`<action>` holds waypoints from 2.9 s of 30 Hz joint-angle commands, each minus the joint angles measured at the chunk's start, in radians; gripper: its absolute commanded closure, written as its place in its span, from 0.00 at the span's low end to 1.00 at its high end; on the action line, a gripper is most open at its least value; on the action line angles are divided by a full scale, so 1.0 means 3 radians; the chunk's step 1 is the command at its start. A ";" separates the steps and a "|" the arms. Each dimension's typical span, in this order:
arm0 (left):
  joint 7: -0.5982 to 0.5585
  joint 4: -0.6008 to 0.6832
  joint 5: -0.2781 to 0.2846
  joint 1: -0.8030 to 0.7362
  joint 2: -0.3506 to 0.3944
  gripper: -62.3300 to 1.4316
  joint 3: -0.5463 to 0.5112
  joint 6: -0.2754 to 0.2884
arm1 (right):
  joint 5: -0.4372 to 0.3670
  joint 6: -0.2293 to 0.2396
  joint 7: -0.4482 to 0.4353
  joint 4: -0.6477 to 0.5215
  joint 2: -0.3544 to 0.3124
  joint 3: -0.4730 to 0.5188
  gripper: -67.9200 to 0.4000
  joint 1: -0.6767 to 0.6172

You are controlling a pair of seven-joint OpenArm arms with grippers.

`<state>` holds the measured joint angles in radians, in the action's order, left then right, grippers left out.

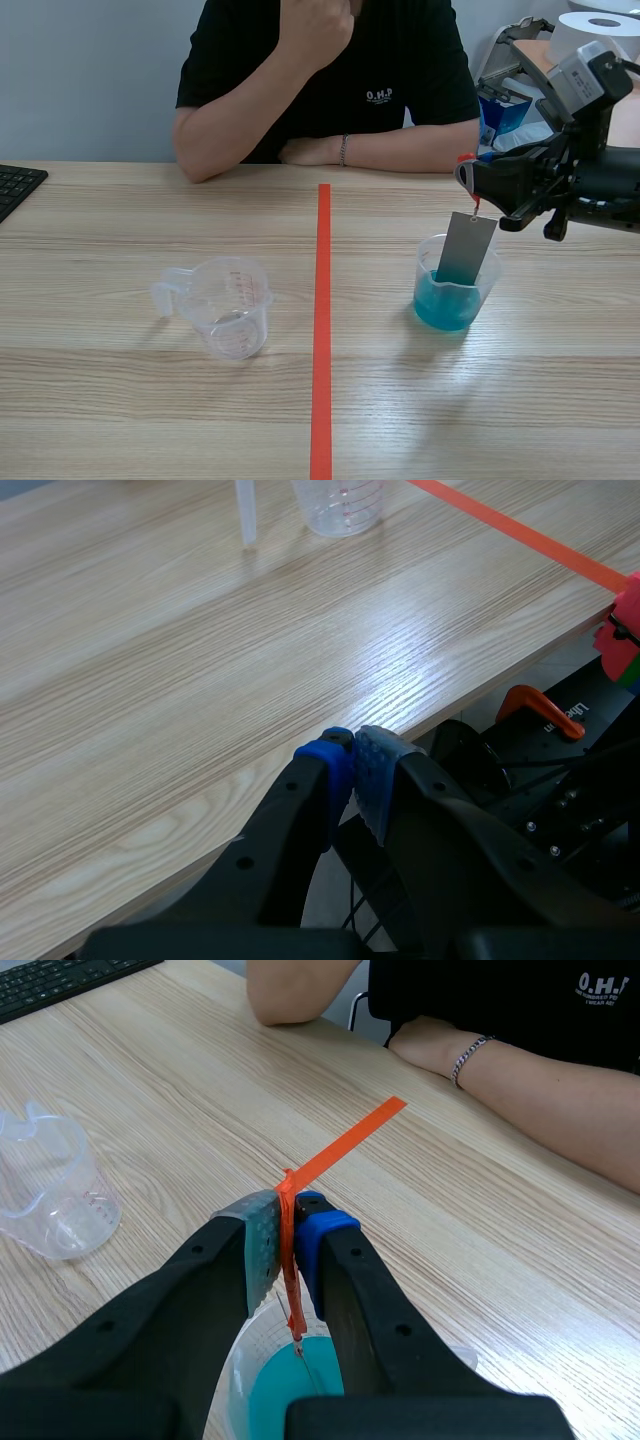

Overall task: Do the redox reaction experiment.
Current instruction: 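Hold the plate still in the solution, then raise the plate and point at it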

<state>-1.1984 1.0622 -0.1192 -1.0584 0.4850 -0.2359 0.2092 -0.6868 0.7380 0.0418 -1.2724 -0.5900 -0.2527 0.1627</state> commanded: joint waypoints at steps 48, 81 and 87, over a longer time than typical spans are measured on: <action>-0.0057 0.0041 0.0023 -0.0028 -0.0018 0.93 -0.0001 -0.0014 | -0.0997 0.0025 0.0367 -0.0823 -0.0652 0.0062 0.97 0.0057; -0.0057 0.0041 0.0023 -0.0027 -0.0017 0.93 -0.0001 -0.0014 | -0.1876 0.0025 0.1041 -0.1391 -0.0895 0.0642 0.97 0.0058; -0.0057 0.0041 0.0034 -0.0027 -0.0017 0.93 -0.0001 -0.0014 | -0.1877 0.0025 0.1040 -0.1391 -0.0895 0.0642 0.97 0.0057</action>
<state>-1.1988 1.0622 -0.1188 -1.0584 0.4850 -0.2359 0.2092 -1.2320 0.7380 0.3687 -1.6825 -0.8425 -0.0772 0.1627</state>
